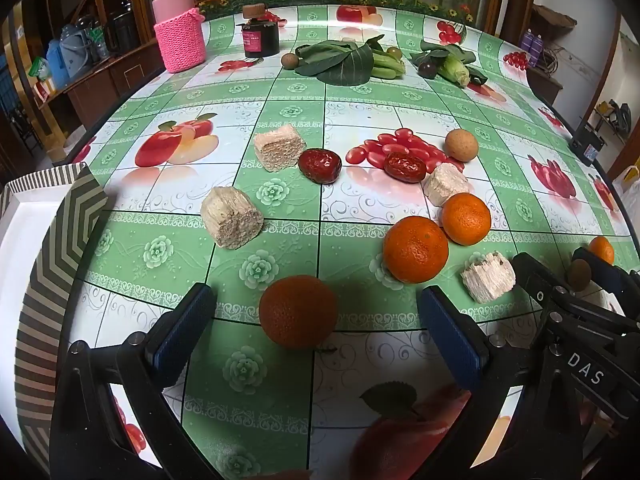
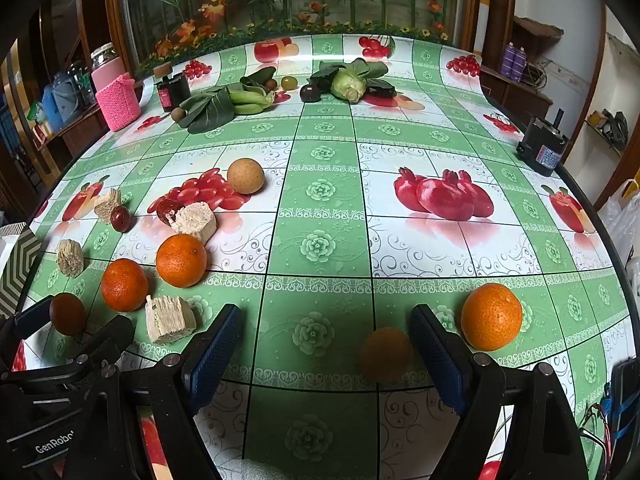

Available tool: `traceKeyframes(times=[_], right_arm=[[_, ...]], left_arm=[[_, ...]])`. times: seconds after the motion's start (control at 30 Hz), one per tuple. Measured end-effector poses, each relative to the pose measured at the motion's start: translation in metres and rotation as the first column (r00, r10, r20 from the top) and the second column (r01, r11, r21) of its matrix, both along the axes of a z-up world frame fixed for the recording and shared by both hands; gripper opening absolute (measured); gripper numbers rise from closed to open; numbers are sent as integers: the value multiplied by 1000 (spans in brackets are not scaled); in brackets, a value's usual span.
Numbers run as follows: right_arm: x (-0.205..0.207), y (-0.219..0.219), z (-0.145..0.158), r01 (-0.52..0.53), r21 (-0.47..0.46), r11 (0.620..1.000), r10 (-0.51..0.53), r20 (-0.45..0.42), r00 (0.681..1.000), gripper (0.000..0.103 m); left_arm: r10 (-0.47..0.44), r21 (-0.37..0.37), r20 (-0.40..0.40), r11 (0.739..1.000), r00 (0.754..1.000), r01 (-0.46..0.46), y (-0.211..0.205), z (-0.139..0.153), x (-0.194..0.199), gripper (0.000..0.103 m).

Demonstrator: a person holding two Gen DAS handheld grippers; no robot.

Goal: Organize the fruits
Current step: 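Grasp a brown round fruit with the right tool while the left tool grasps an orange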

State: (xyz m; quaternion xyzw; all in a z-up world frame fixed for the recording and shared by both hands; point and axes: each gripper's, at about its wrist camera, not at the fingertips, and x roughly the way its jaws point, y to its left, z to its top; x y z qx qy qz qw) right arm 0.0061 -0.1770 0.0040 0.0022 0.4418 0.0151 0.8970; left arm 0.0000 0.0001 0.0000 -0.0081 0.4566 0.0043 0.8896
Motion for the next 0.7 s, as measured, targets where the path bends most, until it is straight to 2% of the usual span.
traceKeyframes(times=[0.27,0.33,0.37,0.43,0.57,0.7], right_arm=[[1,0,0,-9,4,1000,9,2,1000,84],[-3,1,1,-37,-1,999,37,4,999,75],[-6,2,3,-56,0,998,56,4,998,66],[-12,4,4,-94,1,996,94,-1,996,64],[-31,-4,15,-112,17,994,111,60,992,64],[-46,-17,29,-148,104,984,135,121,983,63]], left_arm=[[-6,5,0,1000,1000,6,0,0,-1,103],[-11,10,-8,1000,1000,11,4,1,-4,103],[-11,14,-6,1000,1000,11,9,4,-8,103],[-4,19,14,1000,1000,4,17,8,-16,103],[-17,24,83,1000,996,15,34,28,-35,103],[-49,11,95,999,994,49,43,34,-48,103]])
